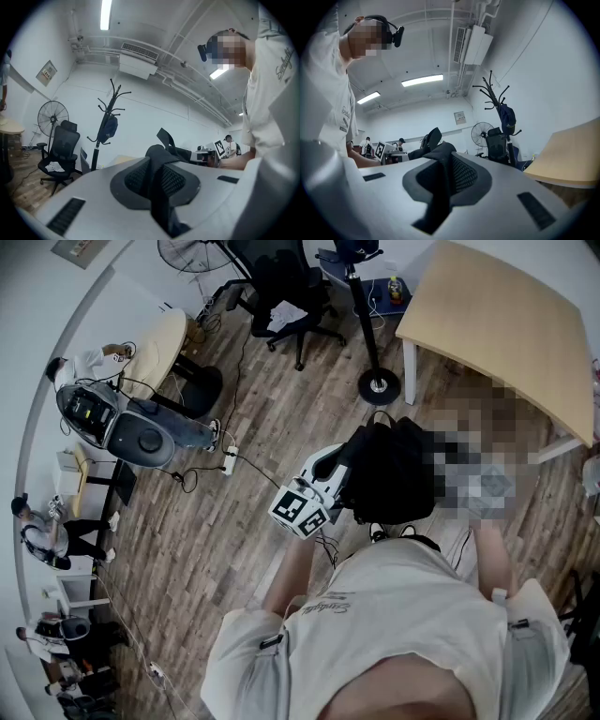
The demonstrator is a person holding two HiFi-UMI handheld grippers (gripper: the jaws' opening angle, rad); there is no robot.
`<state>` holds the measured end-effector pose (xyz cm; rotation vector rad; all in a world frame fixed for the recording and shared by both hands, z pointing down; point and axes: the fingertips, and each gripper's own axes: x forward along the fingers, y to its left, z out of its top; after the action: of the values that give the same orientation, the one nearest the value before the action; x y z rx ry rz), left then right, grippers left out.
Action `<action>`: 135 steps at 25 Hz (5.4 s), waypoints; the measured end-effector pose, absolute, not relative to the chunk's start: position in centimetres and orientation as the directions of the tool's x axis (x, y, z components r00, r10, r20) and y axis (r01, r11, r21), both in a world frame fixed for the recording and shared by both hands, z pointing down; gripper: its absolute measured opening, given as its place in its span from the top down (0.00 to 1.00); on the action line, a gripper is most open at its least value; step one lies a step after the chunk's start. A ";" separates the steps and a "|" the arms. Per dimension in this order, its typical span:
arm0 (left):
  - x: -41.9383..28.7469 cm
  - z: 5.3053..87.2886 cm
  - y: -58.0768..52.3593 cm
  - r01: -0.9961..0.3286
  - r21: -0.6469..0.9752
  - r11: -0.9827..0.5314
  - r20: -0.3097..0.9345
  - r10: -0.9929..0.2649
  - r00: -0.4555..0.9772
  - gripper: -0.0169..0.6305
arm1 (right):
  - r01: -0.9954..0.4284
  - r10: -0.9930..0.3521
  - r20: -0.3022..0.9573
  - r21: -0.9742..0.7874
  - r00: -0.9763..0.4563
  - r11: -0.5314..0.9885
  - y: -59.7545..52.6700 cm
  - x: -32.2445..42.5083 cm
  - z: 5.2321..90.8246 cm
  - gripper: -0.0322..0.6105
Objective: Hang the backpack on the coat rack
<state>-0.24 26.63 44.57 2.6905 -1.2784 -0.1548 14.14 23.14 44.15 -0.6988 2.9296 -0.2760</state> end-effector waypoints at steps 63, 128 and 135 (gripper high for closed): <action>-11.9 48.6 -15.6 -0.685 0.286 -0.670 0.038 -0.706 0.707 0.91 | -0.536 -0.559 -0.009 -0.275 -0.829 0.798 -16.4 3.0 48.5 0.91; -15.9 62.6 -39.8 -0.710 0.350 -0.612 0.340 -0.623 0.705 0.90 | -0.767 -0.655 0.413 -0.224 -0.633 0.601 -39.5 1.7 63.7 0.87; -17.9 62.8 -38.9 -0.790 0.303 -0.533 0.414 -0.673 0.613 0.86 | -0.817 -0.695 0.469 -0.111 -0.545 0.566 -38.1 3.8 62.1 0.77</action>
<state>-17.89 -38.94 62.79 2.3775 -1.1577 0.3403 3.78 -38.07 62.11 -1.5694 3.1028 -0.5757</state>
